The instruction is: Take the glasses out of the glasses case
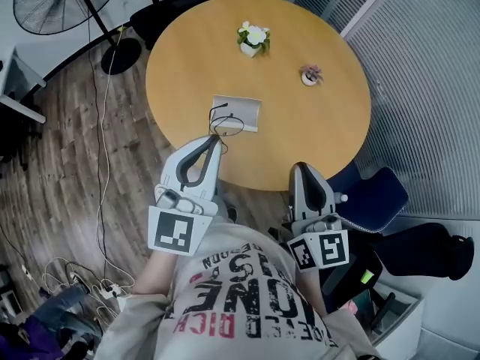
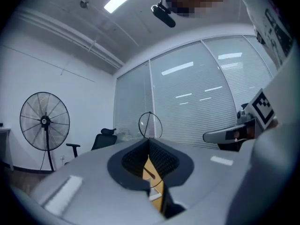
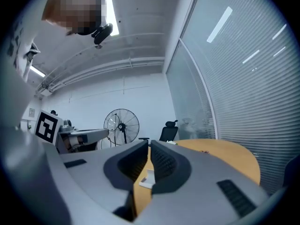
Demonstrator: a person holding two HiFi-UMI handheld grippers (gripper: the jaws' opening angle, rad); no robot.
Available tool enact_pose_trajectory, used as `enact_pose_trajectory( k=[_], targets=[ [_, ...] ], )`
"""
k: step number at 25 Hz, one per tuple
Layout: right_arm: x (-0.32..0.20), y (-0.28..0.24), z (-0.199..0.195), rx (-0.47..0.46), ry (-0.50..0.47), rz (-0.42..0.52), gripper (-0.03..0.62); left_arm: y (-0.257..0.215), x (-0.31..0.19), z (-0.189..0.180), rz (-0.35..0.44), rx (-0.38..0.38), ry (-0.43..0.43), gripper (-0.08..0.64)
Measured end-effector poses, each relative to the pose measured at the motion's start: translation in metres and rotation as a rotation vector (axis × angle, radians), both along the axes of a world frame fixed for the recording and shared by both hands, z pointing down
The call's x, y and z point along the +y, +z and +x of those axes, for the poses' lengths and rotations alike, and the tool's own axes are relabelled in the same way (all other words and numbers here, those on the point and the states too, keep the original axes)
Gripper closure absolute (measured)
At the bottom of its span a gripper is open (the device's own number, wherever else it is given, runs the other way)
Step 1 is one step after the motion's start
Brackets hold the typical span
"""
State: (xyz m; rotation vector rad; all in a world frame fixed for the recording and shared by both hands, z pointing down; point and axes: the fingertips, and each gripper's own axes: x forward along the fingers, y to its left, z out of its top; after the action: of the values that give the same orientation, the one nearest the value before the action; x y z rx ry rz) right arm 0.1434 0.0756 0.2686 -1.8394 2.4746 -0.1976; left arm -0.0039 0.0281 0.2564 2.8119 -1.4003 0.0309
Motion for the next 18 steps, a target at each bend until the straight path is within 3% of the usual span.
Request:
enact_pose_trajectory(
  k=[8, 14, 18],
  targets=[
    [0.017, -0.007, -0.004, -0.037, -0.006, 0.018, 0.565, -0.007, 0.028, -0.039, 0.045, 0.051, -0.089, 0.543],
    [0.016, 0.004, -0.022, -0.043, -0.009, -0.015, 0.565, 0.013, 0.031, -0.061, 0.001, 0.077, -0.106, 0.543],
    [0.012, 0.006, -0.04, -0.045, -0.01, -0.03, 0.565, 0.023, 0.03, -0.071, -0.06, 0.054, -0.098, 0.543]
  ],
)
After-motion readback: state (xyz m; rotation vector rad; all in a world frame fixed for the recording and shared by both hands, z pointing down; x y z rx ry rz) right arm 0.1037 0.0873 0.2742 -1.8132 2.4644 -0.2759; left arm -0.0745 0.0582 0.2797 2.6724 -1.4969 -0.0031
